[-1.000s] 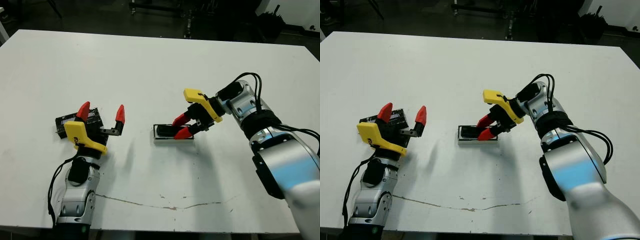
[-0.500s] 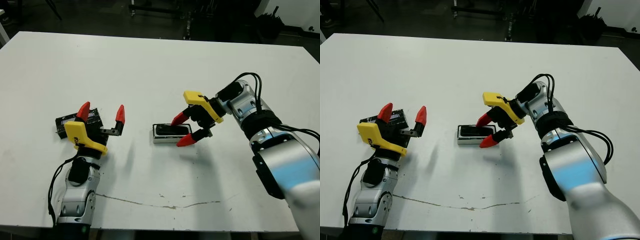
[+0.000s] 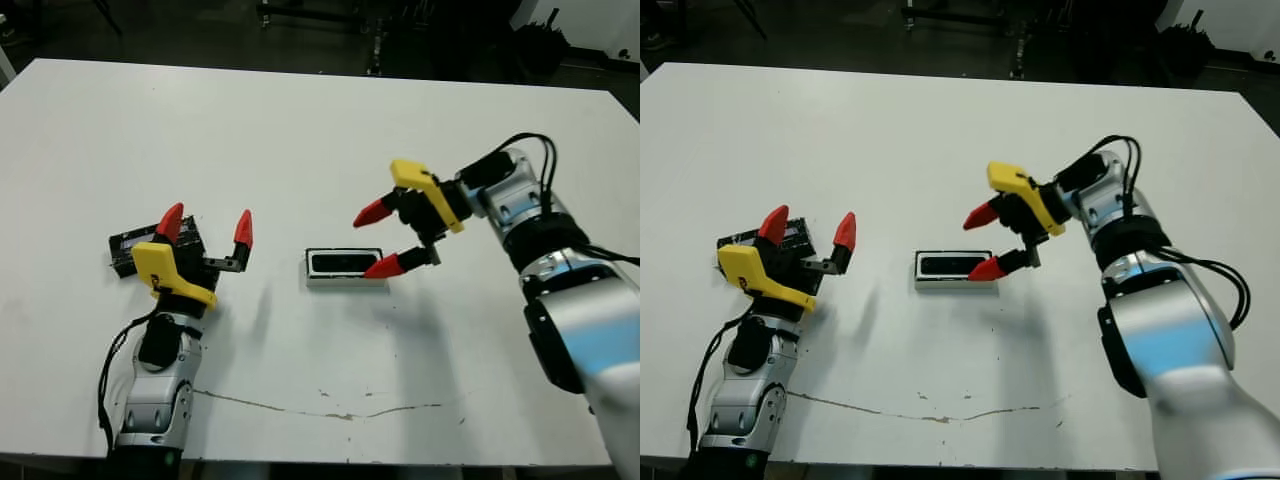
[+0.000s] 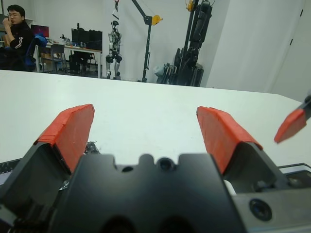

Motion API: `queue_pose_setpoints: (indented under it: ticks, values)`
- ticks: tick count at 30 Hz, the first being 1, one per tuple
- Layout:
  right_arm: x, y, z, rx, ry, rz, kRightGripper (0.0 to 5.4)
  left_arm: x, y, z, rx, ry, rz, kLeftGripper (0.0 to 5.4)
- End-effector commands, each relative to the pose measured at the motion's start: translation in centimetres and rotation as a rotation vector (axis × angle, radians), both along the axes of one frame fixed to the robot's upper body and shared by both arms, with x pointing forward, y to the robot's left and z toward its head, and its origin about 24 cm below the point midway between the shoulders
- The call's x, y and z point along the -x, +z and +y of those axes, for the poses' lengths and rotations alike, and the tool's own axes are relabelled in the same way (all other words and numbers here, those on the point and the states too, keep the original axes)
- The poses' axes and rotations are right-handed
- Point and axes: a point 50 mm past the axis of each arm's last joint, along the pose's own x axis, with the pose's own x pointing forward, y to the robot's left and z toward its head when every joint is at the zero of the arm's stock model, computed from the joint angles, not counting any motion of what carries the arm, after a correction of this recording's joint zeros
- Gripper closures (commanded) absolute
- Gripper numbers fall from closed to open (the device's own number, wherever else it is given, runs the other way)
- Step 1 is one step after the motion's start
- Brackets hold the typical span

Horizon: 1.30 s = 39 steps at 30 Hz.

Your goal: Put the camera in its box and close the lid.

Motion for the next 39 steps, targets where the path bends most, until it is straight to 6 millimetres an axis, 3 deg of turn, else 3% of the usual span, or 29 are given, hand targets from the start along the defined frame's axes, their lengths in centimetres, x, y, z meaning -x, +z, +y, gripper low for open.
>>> queue_pose_setpoints:
  ticks: [1, 5, 8, 10, 17, 25, 28, 34, 39]
  values:
    - [-0.4, 2.4, -0.7, -0.087, -0.038, -0.038, 0.01, -0.1, -0.1, 0.0, 0.001, 0.002, 0.004, 0.00]
    - [-0.4, 4.1, -1.4, -0.240, -0.131, -0.142, 0.01, -0.1, -0.1, 0.0, -0.003, 0.005, 0.001, 0.00]
    - [-0.1, 4.3, -2.6, -0.388, -0.349, -0.253, 0.01, -0.1, 0.0, 0.1, 0.006, 0.012, -0.002, 0.00]
    - [0.5, 3.4, -3.2, -0.456, -0.517, -0.335, 0.01, -0.1, 0.1, 0.3, 0.003, 0.017, -0.006, 0.00]
    - [3.8, 0.2, -5.4, -0.454, -0.983, -0.493, 0.88, -0.3, 1.4, 1.3, -0.052, 0.033, -0.055, 0.00]
    - [7.7, -0.8, -7.6, -0.529, -1.143, -0.680, 2.07, -0.1, 4.6, 3.1, -0.206, -0.016, -0.084, 0.00]
    - [8.7, -0.8, -8.0, -0.514, -1.159, -0.731, 2.52, -0.1, 6.0, 4.0, -0.356, -0.051, -0.142, 0.00]
    - [9.8, -0.9, -7.8, -0.496, -1.190, -0.747, 3.40, -0.6, 8.9, 6.1, -0.541, -0.170, -0.160, 0.00]
    - [10.0, -1.0, -7.7, -0.496, -1.201, -0.727, 4.14, -1.9, 12.2, 8.5, -0.676, -0.316, -0.062, 0.00]
